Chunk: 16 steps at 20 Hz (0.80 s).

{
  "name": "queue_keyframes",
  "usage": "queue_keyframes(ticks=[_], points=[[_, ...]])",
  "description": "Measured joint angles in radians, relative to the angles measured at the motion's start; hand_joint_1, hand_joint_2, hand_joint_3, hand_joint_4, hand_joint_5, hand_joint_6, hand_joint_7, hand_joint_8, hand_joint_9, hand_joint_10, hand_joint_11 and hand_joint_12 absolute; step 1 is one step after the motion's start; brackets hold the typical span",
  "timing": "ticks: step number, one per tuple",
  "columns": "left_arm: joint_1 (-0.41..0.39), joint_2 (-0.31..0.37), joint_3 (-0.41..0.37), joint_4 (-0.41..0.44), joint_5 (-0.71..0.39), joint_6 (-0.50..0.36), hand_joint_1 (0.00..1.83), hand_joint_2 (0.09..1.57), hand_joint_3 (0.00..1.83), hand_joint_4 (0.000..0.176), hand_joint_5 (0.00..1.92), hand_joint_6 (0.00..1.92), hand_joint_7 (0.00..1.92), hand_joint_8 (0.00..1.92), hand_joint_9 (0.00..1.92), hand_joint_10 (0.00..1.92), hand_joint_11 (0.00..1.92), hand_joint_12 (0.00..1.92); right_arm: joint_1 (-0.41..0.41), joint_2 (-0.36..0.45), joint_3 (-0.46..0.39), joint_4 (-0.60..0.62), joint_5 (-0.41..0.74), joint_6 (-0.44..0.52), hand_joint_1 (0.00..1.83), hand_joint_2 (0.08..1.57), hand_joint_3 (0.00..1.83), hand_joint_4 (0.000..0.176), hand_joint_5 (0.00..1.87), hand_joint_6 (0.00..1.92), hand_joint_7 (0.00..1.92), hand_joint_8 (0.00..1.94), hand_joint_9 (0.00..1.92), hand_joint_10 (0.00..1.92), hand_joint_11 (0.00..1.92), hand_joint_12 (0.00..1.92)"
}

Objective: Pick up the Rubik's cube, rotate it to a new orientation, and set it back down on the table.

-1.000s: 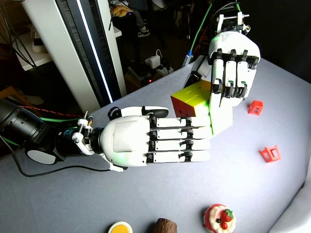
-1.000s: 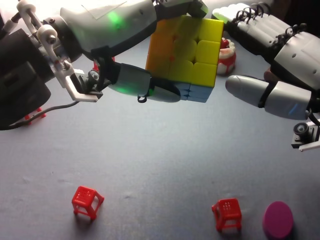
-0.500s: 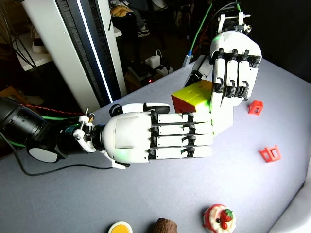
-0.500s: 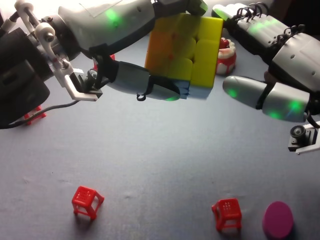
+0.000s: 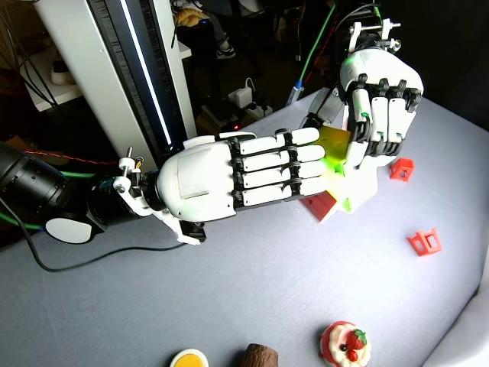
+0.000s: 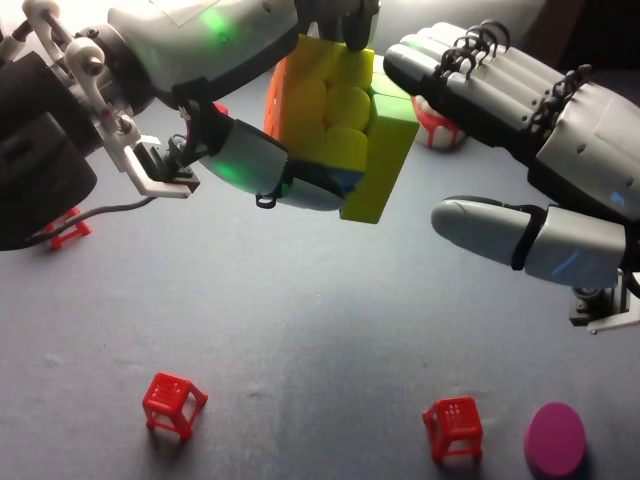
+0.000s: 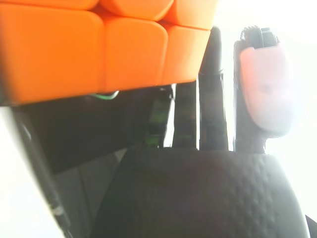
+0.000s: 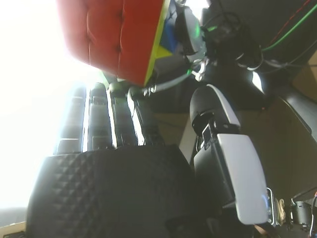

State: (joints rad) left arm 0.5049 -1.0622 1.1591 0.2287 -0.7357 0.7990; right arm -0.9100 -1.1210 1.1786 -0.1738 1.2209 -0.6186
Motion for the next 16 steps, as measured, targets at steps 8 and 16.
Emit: queue_keyframes(ticks=[8,16], points=[[0.000,0.000,0.002,-0.023,-0.013,0.008,1.14,1.06,0.62,0.000,0.58,1.70,0.63,1.79,1.24,1.92,1.38,1.92,-0.045,0.010,-0.043,-0.035,0.002,0.000,0.00,1.39,0.01,0.000,0.00,0.00,0.00,0.00,0.01,0.01,0.00,0.00],[0.003,0.000,0.005,-0.039,-0.022,0.011,1.09,0.89,0.76,0.000,0.76,1.55,1.30,1.92,1.48,1.92,1.58,1.92,-0.105,0.016,-0.058,-0.057,-0.010,0.000,0.00,1.37,0.00,0.000,0.00,0.00,0.00,0.00,0.01,0.00,0.00,0.00]])
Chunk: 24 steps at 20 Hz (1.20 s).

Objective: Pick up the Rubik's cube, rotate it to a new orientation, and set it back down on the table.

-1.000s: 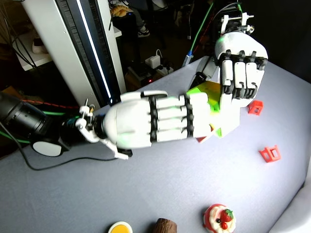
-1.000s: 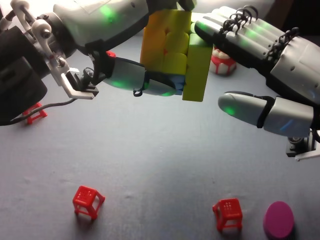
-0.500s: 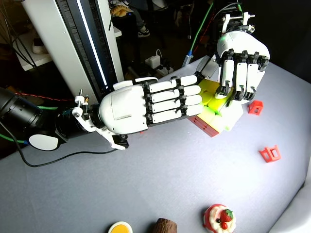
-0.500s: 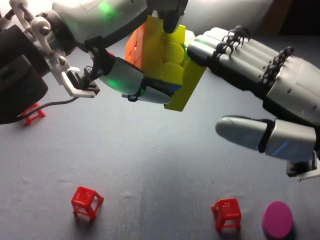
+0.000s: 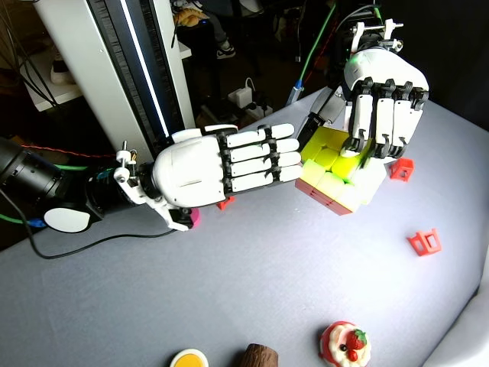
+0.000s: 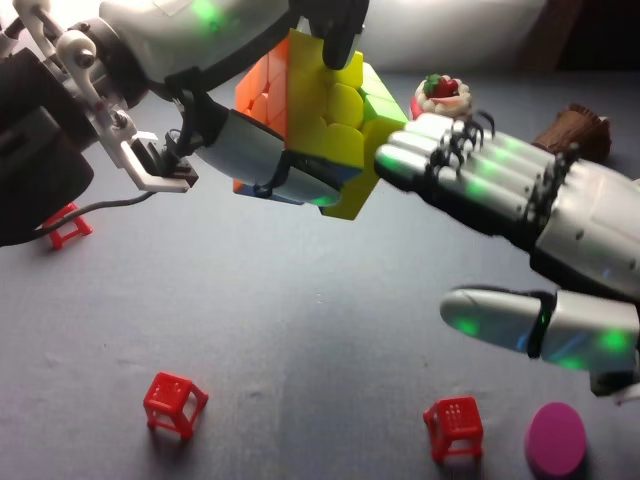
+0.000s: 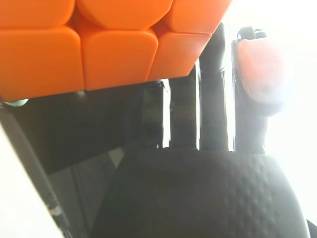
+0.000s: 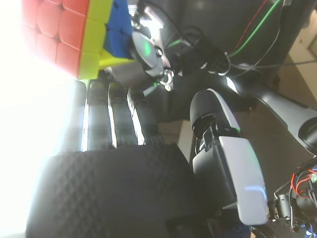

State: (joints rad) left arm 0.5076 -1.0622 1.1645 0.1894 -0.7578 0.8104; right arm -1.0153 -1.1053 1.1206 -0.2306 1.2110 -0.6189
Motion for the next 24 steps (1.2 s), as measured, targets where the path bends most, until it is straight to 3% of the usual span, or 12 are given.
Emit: queue_keyframes(ticks=[1,2,4,5,6,11,13,16,17,19,21,24], points=[[0.000,0.000,0.000,-0.002,0.000,0.000,1.10,0.93,0.68,0.000,0.75,1.52,1.24,1.92,1.42,1.92,1.51,1.92,-0.003,0.000,0.000,0.000,-0.003,0.001,0.00,1.37,0.00,0.000,0.00,0.00,0.00,0.00,0.01,0.00,0.00,0.00],[0.001,0.000,0.000,0.000,-0.002,0.000,1.16,1.06,0.53,0.000,0.64,1.41,0.81,1.89,1.24,1.92,1.33,1.92,-0.003,0.000,-0.002,0.003,0.002,0.000,0.00,1.36,0.00,0.000,0.00,0.00,0.00,0.00,0.05,0.03,0.04,0.02],[0.007,0.000,0.000,-0.002,-0.005,0.000,1.09,1.02,0.53,0.000,0.71,1.52,1.17,1.92,1.36,1.92,1.47,1.92,0.003,0.007,-0.014,0.007,0.010,0.001,0.00,1.35,0.01,0.000,0.00,0.00,0.00,0.00,0.01,0.11,0.00,0.31],[0.008,0.000,0.000,-0.003,-0.003,0.000,1.15,0.99,0.68,0.000,0.64,1.65,0.78,1.80,1.28,1.92,1.40,1.92,0.006,0.019,-0.023,0.001,0.013,0.000,0.00,1.36,0.01,0.000,0.00,0.00,0.00,0.00,0.00,0.02,0.00,0.06],[0.008,0.000,0.000,-0.003,-0.003,0.000,1.17,1.01,0.64,0.000,0.64,1.62,0.71,1.72,1.17,1.92,1.28,1.92,0.010,0.030,-0.029,-0.001,0.019,0.000,0.00,1.36,0.00,0.000,0.00,0.00,0.00,0.00,0.00,0.00,0.00,0.01],[0.015,0.000,0.000,-0.002,-0.012,0.000,1.12,1.16,0.46,0.000,0.51,1.73,0.57,1.82,1.24,1.92,1.39,1.92,0.027,0.052,-0.011,0.075,0.064,0.000,0.00,1.37,0.01,0.000,0.00,0.00,0.00,0.00,0.00,0.00,0.00,0.00],[0.015,0.000,-0.002,0.003,-0.013,0.000,1.10,1.11,0.62,0.000,0.50,1.79,0.58,1.91,1.26,1.92,1.40,1.92,0.027,0.050,0.006,0.085,0.071,0.000,0.00,1.35,0.00,0.000,0.00,0.00,0.00,0.00,0.00,0.00,0.00,0.00],[0.015,0.000,-0.006,0.006,-0.015,0.001,1.16,0.98,0.78,0.000,0.55,1.61,0.75,1.92,1.23,1.92,1.36,1.92,0.026,0.022,0.031,0.112,0.069,0.000,0.00,1.38,0.01,0.000,0.00,0.00,0.00,0.00,0.00,0.00,0.00,0.00],[0.015,0.000,-0.008,0.013,-0.017,0.000,1.13,1.13,0.51,0.000,0.48,1.57,0.68,1.92,1.06,1.92,1.19,1.92,0.026,0.012,0.040,0.113,0.065,0.001,0.04,1.38,0.01,0.000,0.00,0.00,0.00,0.00,0.00,0.00,0.00,0.00],[0.015,0.000,-0.013,0.025,-0.025,-0.002,1.13,1.20,0.37,0.000,0.49,1.52,0.65,1.92,1.11,1.92,1.27,1.92,0.018,-0.006,0.056,0.122,0.048,0.000,0.03,1.39,0.01,0.000,0.00,0.00,0.00,0.00,0.00,0.00,0.00,0.00],[0.015,0.000,-0.015,0.029,-0.036,-0.002,1.07,1.16,0.59,0.000,0.46,1.85,0.54,1.92,1.34,1.92,1.46,1.92,0.014,-0.018,0.064,0.123,0.031,0.000,0.00,1.39,0.01,0.000,0.00,0.00,0.00,0.00,0.00,0.00,0.00,0.00],[0.015,0.000,-0.015,0.032,-0.046,-0.003,1.20,0.83,0.97,0.000,0.74,1.47,0.81,1.92,1.27,1.92,1.37,1.92,0.004,-0.027,0.064,0.115,0.017,0.000,0.00,1.38,0.01,0.000,0.00,0.00,0.00,0.00,0.04,0.02,0.00,0.00]])
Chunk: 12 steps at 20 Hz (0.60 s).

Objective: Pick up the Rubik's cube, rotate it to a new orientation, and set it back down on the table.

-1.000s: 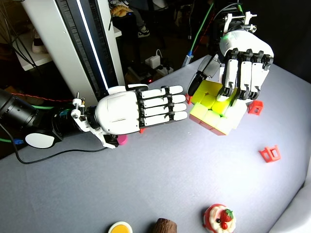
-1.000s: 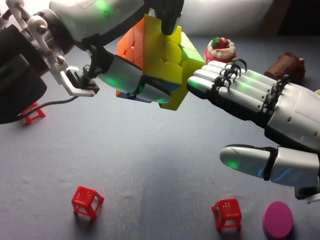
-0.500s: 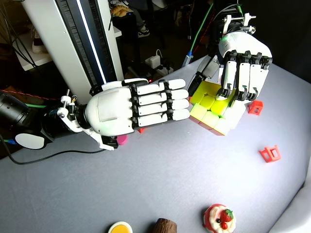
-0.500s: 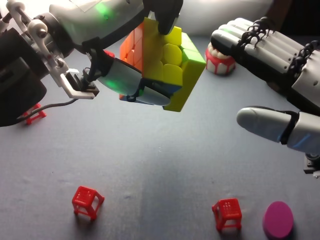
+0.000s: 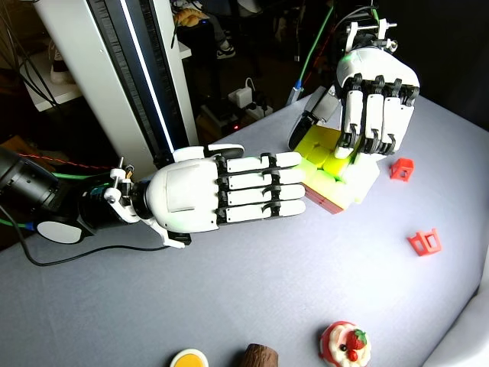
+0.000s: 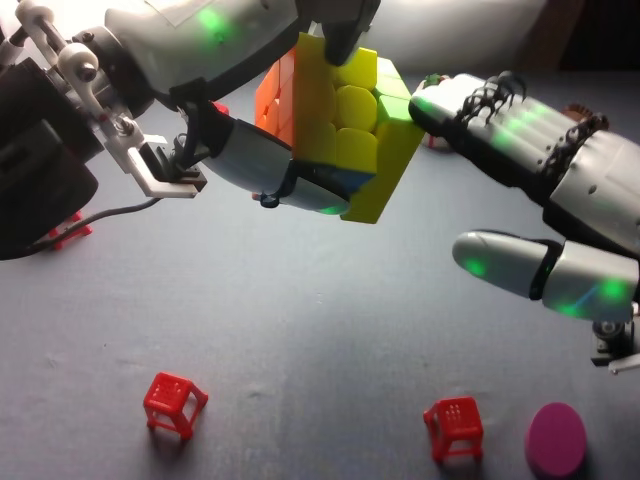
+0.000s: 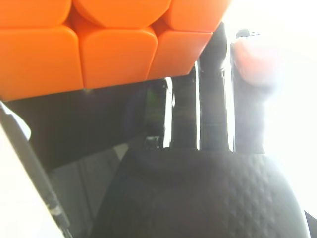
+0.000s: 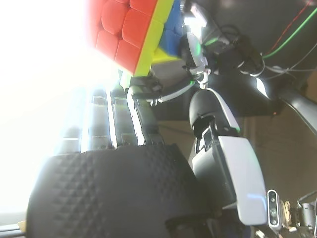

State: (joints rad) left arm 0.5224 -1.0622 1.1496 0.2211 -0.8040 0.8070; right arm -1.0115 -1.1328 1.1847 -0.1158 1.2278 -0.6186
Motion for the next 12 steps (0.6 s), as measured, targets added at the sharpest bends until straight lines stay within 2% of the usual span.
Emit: queue_keyframes(ticks=[1,2,3,4,5,6,7,8,9,10,11,12], points=[[0.001,0.000,-0.003,-0.002,0.000,-0.002,1.19,0.82,1.03,0.000,0.71,1.70,0.78,1.84,1.36,1.92,1.46,1.92,-0.003,-0.002,0.000,-0.005,-0.007,0.000,0.00,1.39,0.01,0.000,0.01,0.00,0.00,0.00,0.04,0.02,0.00,0.00],[0.001,0.000,-0.003,-0.001,-0.002,0.000,1.16,0.85,1.06,0.000,0.67,1.83,0.74,1.91,1.48,1.92,1.57,1.92,-0.004,-0.003,-0.001,-0.021,-0.015,0.000,0.00,1.39,0.01,0.000,0.01,0.01,0.00,0.00,0.03,0.02,0.00,0.00],[0.001,0.000,-0.003,-0.002,-0.003,0.000,1.14,0.89,1.02,0.000,0.62,1.86,0.70,1.92,1.47,1.92,1.58,1.92,-0.011,-0.003,-0.005,-0.033,-0.016,0.000,0.00,1.39,0.01,0.000,0.00,0.00,0.00,0.00,0.04,0.02,0.00,0.00],[0.001,0.000,-0.003,0.001,-0.002,-0.001,1.17,0.94,0.84,0.000,0.61,1.57,0.75,1.92,1.39,1.92,1.49,1.92,-0.018,-0.003,-0.013,-0.035,-0.018,0.000,0.02,1.38,0.00,0.000,0.01,0.01,0.02,0.01,0.05,0.02,0.01,0.01],[0.001,0.000,-0.003,0.001,0.003,0.000,1.19,0.88,0.93,0.000,0.65,1.54,0.81,1.92,1.41,1.92,1.50,1.92,-0.021,-0.003,-0.014,-0.039,-0.020,0.000,0.00,1.38,0.00,0.000,0.02,0.01,0.04,0.01,0.06,0.03,0.02,0.01],[0.001,0.000,-0.003,0.000,0.006,0.000,1.21,0.69,1.32,0.000,0.74,1.75,0.99,1.92,1.46,1.92,1.55,1.92,-0.028,-0.003,-0.021,-0.040,-0.023,0.000,0.00,1.38,0.00,0.000,0.00,0.00,0.01,0.00,0.04,0.02,0.00,0.00],[0.001,0.000,-0.003,-0.001,0.004,0.000,1.22,0.61,1.45,0.000,0.82,1.76,1.06,1.92,1.48,1.92,1.57,1.92,-0.029,-0.003,-0.026,-0.043,-0.023,0.000,0.00,1.38,0.00,0.000,0.00,0.00,0.00,0.00,0.04,0.03,0.00,0.00],[0.001,0.000,-0.003,-0.005,0.002,0.000,1.22,0.66,1.30,0.000,0.79,1.61,0.98,1.92,1.46,1.92,1.54,1.92,-0.032,-0.003,-0.027,-0.055,-0.028,0.000,0.00,1.38,0.00,0.000,0.00,0.00,0.00,0.00,0.04,0.02,0.00,0.00],[0.001,0.000,-0.003,-0.013,-0.002,-0.002,1.20,0.86,0.92,0.000,0.69,1.48,0.82,1.92,1.39,1.92,1.45,1.92,-0.038,-0.003,-0.030,-0.069,-0.029,0.000,0.00,1.39,0.01,0.000,0.00,0.00,0.00,0.00,0.03,0.02,0.00,0.00],[0.001,0.000,-0.003,-0.015,-0.004,-0.001,1.12,0.84,0.87,0.000,0.76,1.55,1.13,1.92,1.42,1.92,1.47,1.92,-0.043,-0.003,-0.033,-0.082,-0.037,0.000,0.00,1.39,0.00,0.000,0.00,0.00,0.01,0.00,0.05,0.03,0.00,0.00],[0.001,0.000,-0.003,-0.020,-0.004,-0.001,1.17,0.87,0.91,0.000,0.66,1.55,0.88,1.92,1.41,1.92,1.49,1.92,-0.045,-0.003,-0.035,-0.087,-0.043,0.000,0.00,1.38,0.00,0.000,0.00,0.00,0.02,0.01,0.06,0.04,0.03,0.01],[0.002,-0.001,0.001,-0.023,-0.006,-0.001,1.19,0.87,0.94,0.000,0.65,1.55,0.84,1.92,1.42,1.92,1.52,1.92,-0.046,0.007,-0.042,-0.088,-0.043,0.000,0.00,1.37,0.00,0.000,0.00,0.00,0.02,0.00,0.05,0.14,0.00,0.31]])
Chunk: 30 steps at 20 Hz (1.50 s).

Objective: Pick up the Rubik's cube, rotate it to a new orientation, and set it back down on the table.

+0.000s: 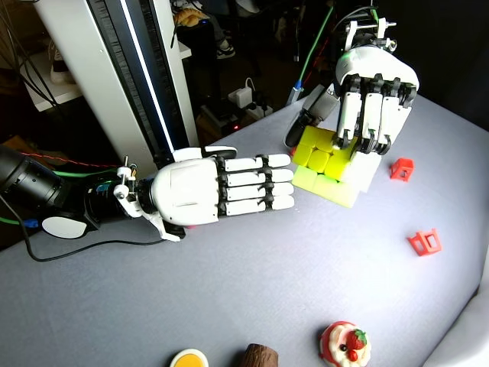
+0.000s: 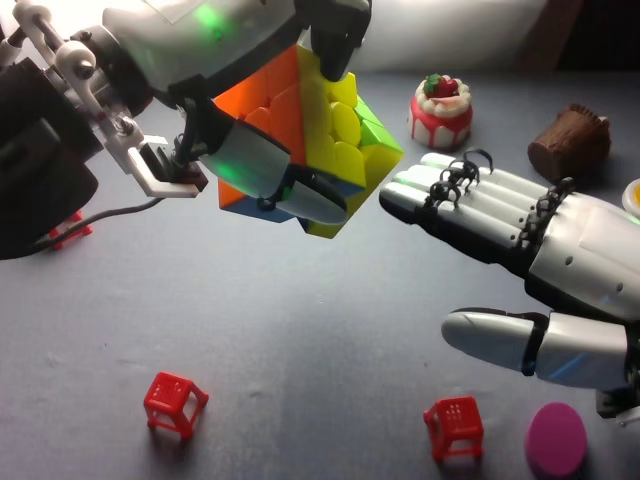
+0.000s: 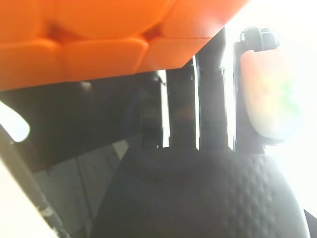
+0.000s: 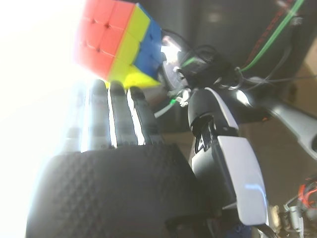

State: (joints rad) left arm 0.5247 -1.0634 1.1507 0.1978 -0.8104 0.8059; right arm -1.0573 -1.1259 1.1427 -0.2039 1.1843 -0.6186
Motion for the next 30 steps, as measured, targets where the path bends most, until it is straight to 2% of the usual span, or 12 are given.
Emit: queue_keyframes(ticks=[3,7,10,13,15,16,18,19,21,27,28,30], points=[[0.014,-0.018,0.018,-0.031,0.003,0.002,1.16,1.01,0.70,0.000,0.61,1.69,0.67,1.78,1.28,1.92,1.38,1.92,0.018,0.050,-0.034,0.044,0.029,0.000,0.00,1.40,0.01,0.000,0.01,0.01,0.00,0.00,0.00,0.00,0.00,0.01],[0.044,-0.063,0.057,-0.093,0.032,0.000,1.21,0.82,0.93,0.000,0.76,1.42,0.82,1.85,1.11,1.92,1.24,1.92,0.018,0.121,-0.068,0.100,0.096,0.000,0.00,1.33,0.00,0.000,0.00,0.00,0.00,0.00,0.02,0.01,0.00,0.00],[0.075,-0.109,0.115,-0.173,0.056,-0.027,1.18,0.69,1.24,0.000,0.85,1.66,0.86,1.88,1.01,1.92,1.12,1.92,0.018,0.140,-0.069,0.148,0.120,0.000,0.00,1.33,0.00,0.000,0.02,0.01,0.02,0.01,0.02,0.01,0.00,0.00],[0.103,-0.158,0.182,-0.238,0.078,-0.102,1.17,0.69,1.24,0.058,0.87,1.76,0.83,1.79,0.84,1.92,0.85,1.92,0.017,0.140,-0.069,0.163,0.140,0.000,0.00,1.33,0.00,0.000,0.00,0.00,0.02,0.01,0.03,0.01,0.00,0.00],[0.126,-0.198,0.227,-0.278,0.077,-0.167,1.14,0.80,1.07,0.041,0.79,1.79,0.73,1.78,0.65,1.92,0.64,1.92,0.017,0.140,-0.068,0.171,0.148,0.000,0.00,1.32,0.00,0.000,0.01,0.00,0.01,0.00,0.01,0.01,0.00,0.00],[0.134,-0.216,0.248,-0.285,0.071,-0.208,1.14,1.10,0.47,0.000,0.74,1.70,0.56,1.58,0.26,1.68,0.24,1.92,0.017,0.140,-0.068,0.175,0.150,0.000,0.00,1.31,0.00,0.000,0.01,0.00,0.01,0.00,0.01,0.01,0.00,0.00],[0.161,-0.244,0.285,-0.310,0.034,-0.301,1.05,0.94,0.78,0.000,0.71,1.69,0.90,1.89,0.97,1.91,1.06,1.92,0.017,0.140,-0.068,0.184,0.150,0.000,0.00,1.33,0.00,0.000,0.00,0.00,0.00,0.00,0.01,0.00,0.00,0.00],[0.172,-0.249,0.297,-0.330,0.010,-0.317,1.16,1.01,0.43,0.000,0.83,1.87,1.06,1.92,1.17,1.92,1.25,1.92,0.010,0.140,-0.066,0.186,0.155,0.000,0.00,1.33,0.00,0.000,0.00,0.00,0.00,0.00,0.01,0.01,0.00,0.00],[0.202,-0.241,0.299,-0.378,-0.030,-0.337,1.04,0.97,0.55,0.000,0.78,1.49,0.91,1.92,1.07,1.92,1.15,1.92,0.010,0.140,-0.065,0.187,0.151,0.000,0.00,1.34,0.00,0.000,0.00,0.00,0.00,0.00,0.00,0.00,0.00,0.00],[0.262,-0.157,0.192,-0.391,-0.100,-0.265,0.96,1.30,0.00,0.030,0.63,1.51,0.41,1.29,0.28,1.33,0.06,1.78,0.005,0.141,-0.065,0.193,0.156,0.000,0.00,1.34,0.00,0.000,0.00,0.00,0.00,0.00,0.00,0.00,0.00,0.00],[0.269,-0.140,0.173,-0.381,-0.110,-0.247,1.02,1.21,0.00,0.002,0.44,1.08,0.40,1.02,0.29,1.14,0.02,1.69,0.004,0.141,-0.065,0.195,0.156,0.000,0.00,1.35,0.00,0.000,0.00,0.00,0.00,0.00,0.00,0.00,0.00,0.00],[0.294,-0.092,0.119,-0.360,-0.122,-0.203,0.91,1.14,0.00,0.079,0.35,0.34,0.37,0.35,0.18,0.63,0.00,1.33,0.004,0.141,-0.065,0.194,0.156,0.000,0.00,1.35,0.00,0.000,0.00,0.00,0.00,0.00,0.00,0.00,0.00,0.00]])
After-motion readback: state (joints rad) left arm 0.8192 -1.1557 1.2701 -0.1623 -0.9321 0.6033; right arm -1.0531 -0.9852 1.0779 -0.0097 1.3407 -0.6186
